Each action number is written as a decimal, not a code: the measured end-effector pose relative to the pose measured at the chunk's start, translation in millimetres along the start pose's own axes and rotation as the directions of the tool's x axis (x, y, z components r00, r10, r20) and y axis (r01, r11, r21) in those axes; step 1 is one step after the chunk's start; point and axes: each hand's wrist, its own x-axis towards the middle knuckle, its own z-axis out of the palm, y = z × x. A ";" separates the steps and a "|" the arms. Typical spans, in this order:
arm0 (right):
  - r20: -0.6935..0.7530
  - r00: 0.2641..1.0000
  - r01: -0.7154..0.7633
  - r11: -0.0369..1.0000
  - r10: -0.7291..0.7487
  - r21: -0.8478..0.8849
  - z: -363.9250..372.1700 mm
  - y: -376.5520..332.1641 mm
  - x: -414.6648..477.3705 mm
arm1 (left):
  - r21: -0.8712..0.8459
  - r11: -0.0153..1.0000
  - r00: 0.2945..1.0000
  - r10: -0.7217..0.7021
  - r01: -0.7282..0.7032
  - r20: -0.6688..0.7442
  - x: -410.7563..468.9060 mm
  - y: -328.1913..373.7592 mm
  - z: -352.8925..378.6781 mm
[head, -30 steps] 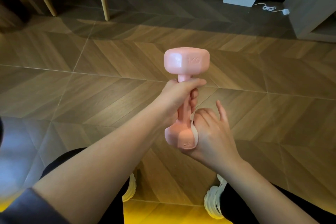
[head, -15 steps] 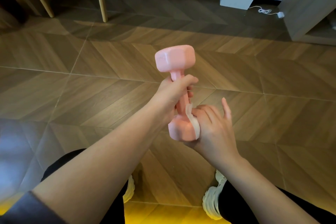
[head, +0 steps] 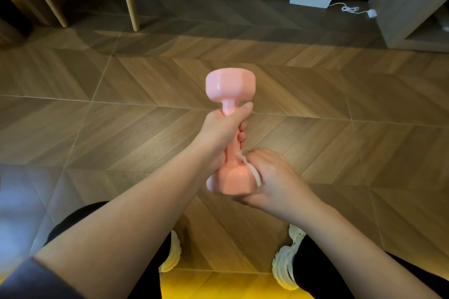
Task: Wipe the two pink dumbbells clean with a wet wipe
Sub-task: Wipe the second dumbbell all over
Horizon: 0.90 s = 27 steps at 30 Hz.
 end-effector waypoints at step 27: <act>-0.076 0.997 -0.018 0.993 0.027 0.121 -6.3 -8.7 -3.8 | -0.049 0.998 0.940 -0.026 0.045 0.340 -7.2 17.6 1.3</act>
